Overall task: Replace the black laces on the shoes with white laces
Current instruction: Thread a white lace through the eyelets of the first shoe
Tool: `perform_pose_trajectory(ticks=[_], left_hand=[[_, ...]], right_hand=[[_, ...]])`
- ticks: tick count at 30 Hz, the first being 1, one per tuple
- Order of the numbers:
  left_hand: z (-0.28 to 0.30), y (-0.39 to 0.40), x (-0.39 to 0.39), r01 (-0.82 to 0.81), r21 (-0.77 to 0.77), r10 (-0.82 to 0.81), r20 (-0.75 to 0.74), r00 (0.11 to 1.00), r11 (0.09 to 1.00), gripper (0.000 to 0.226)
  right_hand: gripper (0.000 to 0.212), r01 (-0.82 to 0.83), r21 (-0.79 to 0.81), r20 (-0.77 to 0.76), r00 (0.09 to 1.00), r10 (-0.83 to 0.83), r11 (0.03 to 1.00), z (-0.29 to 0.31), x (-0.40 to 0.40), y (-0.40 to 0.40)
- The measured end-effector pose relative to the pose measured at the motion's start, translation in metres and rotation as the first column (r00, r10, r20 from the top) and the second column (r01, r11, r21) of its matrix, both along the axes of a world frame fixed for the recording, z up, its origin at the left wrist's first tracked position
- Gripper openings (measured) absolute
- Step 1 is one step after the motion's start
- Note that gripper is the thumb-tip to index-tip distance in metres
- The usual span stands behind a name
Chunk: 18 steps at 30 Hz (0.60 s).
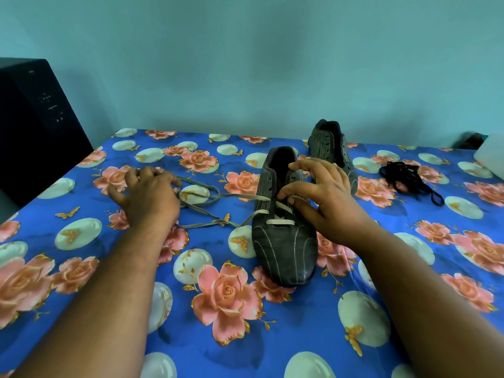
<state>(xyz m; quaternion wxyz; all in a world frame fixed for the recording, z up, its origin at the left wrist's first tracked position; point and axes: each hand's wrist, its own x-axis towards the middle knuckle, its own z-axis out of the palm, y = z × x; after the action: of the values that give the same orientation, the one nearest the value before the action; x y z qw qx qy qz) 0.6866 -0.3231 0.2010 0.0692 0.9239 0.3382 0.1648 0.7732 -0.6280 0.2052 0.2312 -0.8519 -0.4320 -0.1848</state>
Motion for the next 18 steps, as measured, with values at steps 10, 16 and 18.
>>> perform_pose_trajectory(ticks=[10, 16, 18], left_hand=[[0.018, -0.059, -0.015, 0.828, -0.311, -0.717, 0.415, 0.559, 0.466, 0.03], [0.012, -0.062, -0.012, 0.801, -0.36, -0.762, 0.284, 0.583, 0.478, 0.012], [0.016, -0.063, -0.015, 0.795, -0.465, -0.736, 0.362, 0.572, 0.39, 0.013]], right_hand=[[0.022, -0.007, 0.152, 0.03, 1.0, 0.002, 0.988, 0.004, -0.006, 0.005], [0.016, -0.032, 0.212, 0.016, 0.999, 0.029, 0.977, 0.014, -0.017, 0.011], [0.027, -0.017, 0.111, -0.022, 1.0, 0.02, 0.994, 0.016, -0.025, 0.016]])
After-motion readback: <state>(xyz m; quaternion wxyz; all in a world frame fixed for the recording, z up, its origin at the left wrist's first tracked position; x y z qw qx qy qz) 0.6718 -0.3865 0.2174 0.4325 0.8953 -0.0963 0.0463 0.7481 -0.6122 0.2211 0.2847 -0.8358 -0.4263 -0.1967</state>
